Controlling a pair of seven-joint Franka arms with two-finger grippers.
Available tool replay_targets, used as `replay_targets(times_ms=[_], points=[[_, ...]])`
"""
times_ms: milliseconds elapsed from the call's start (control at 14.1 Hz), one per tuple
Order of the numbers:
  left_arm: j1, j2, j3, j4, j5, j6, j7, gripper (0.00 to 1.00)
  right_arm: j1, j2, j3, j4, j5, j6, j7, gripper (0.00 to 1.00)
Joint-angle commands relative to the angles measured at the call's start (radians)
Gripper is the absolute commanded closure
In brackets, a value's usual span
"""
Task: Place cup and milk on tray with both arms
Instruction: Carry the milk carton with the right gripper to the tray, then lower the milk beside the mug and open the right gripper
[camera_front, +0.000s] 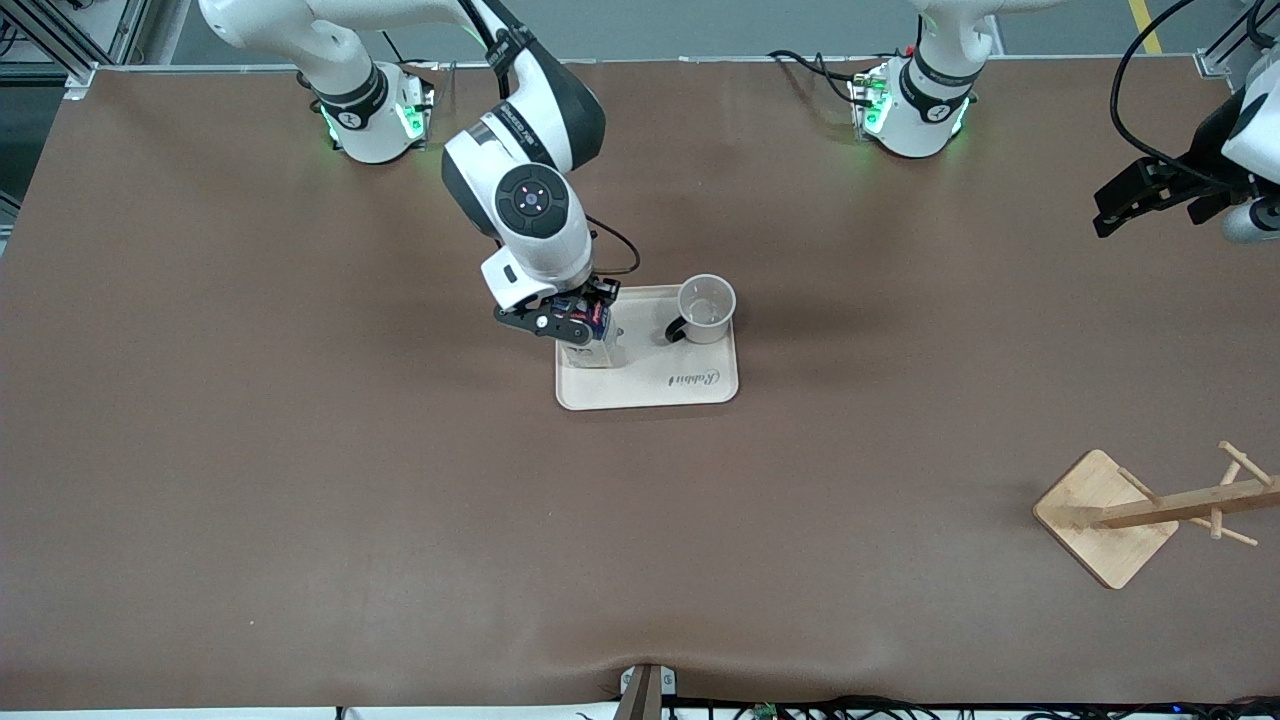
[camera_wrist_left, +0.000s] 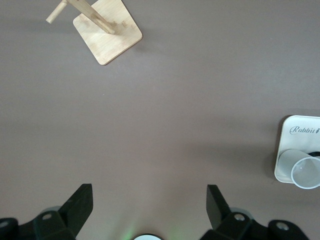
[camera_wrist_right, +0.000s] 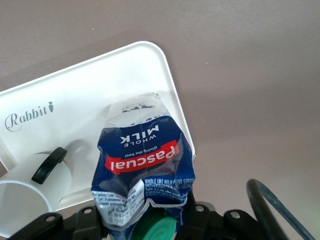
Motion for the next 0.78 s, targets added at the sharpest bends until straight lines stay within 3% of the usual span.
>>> replay_targets(times_ms=[0, 284, 711], points=[[0.011, -0.015, 0.003, -0.013, -0.016, 0.008, 0.008, 0.00, 0.026, 0.023, -0.012, 0.029, 0.014, 0.003, 0.010, 0.00], [0.013, -0.015, 0.003, -0.011, -0.016, 0.008, 0.008, 0.00, 0.023, 0.021, -0.013, 0.041, 0.014, -0.008, 0.006, 0.00], [0.013, -0.012, 0.003, -0.005, -0.017, 0.008, 0.011, 0.00, -0.002, 0.013, -0.018, 0.147, 0.018, -0.047, 0.001, 0.00]])
